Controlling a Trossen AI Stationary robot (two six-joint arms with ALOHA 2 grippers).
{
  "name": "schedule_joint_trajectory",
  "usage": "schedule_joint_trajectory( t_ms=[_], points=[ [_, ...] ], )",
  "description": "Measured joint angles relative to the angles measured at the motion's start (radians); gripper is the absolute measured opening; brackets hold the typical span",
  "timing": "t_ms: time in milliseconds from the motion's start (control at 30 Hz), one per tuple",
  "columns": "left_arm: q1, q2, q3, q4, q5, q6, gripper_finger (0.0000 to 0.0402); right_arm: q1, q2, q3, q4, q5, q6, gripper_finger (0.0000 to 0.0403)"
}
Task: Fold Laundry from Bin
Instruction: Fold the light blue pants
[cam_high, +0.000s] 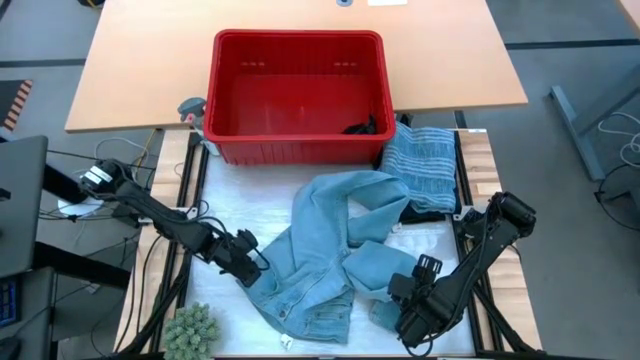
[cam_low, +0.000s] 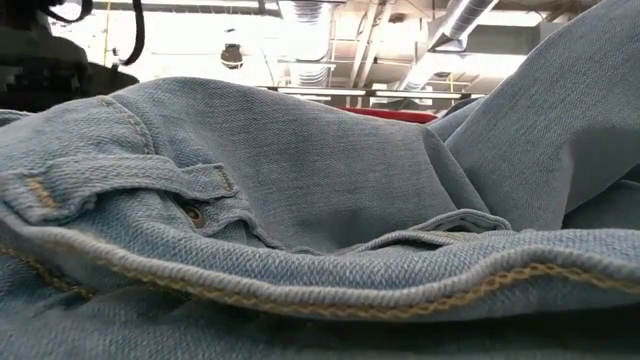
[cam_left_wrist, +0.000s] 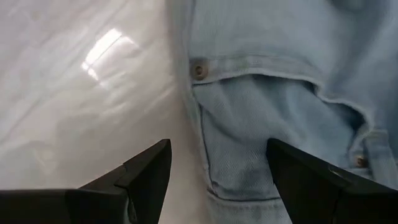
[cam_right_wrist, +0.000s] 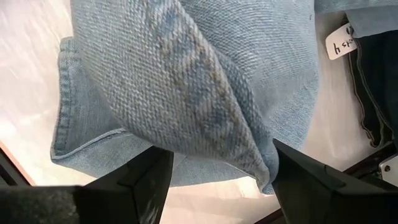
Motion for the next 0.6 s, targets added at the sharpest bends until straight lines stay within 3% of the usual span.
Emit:
schedule_joint_trajectory(
  t_ms=[167, 300, 400, 533, 600],
  points=[
    [-0.017, 0.06, -0.01, 0.045, 0.054, 0.003, 0.0246, 0.0, 0.0, 0.0, 0.0, 0.0, 0.001, 0.0278],
    [-0.026, 0.144, 0.006, 0.093, 0.091, 0.008, 0.021, -0.003, 0.0, 0.0, 0.002, 0.0, 0.003, 0.0278],
    [-0.025, 0.172, 0.048, 0.059, 0.115, 0.043, 0.0152, -0.005, 0.0, 0.0, 0.002, 0.0, 0.003, 0.0278],
    [-0.015, 0.15, 0.134, -0.116, 0.168, 0.154, 0.0035, -0.015, 0.0, 0.0, 0.004, 0.0, 0.006, 0.0278],
    [0.005, 0.128, 0.187, -0.229, 0.181, 0.22, 0.0014, -0.021, 0.0, 0.0, 0.006, 0.0, 0.019, 0.0278]
  ],
)
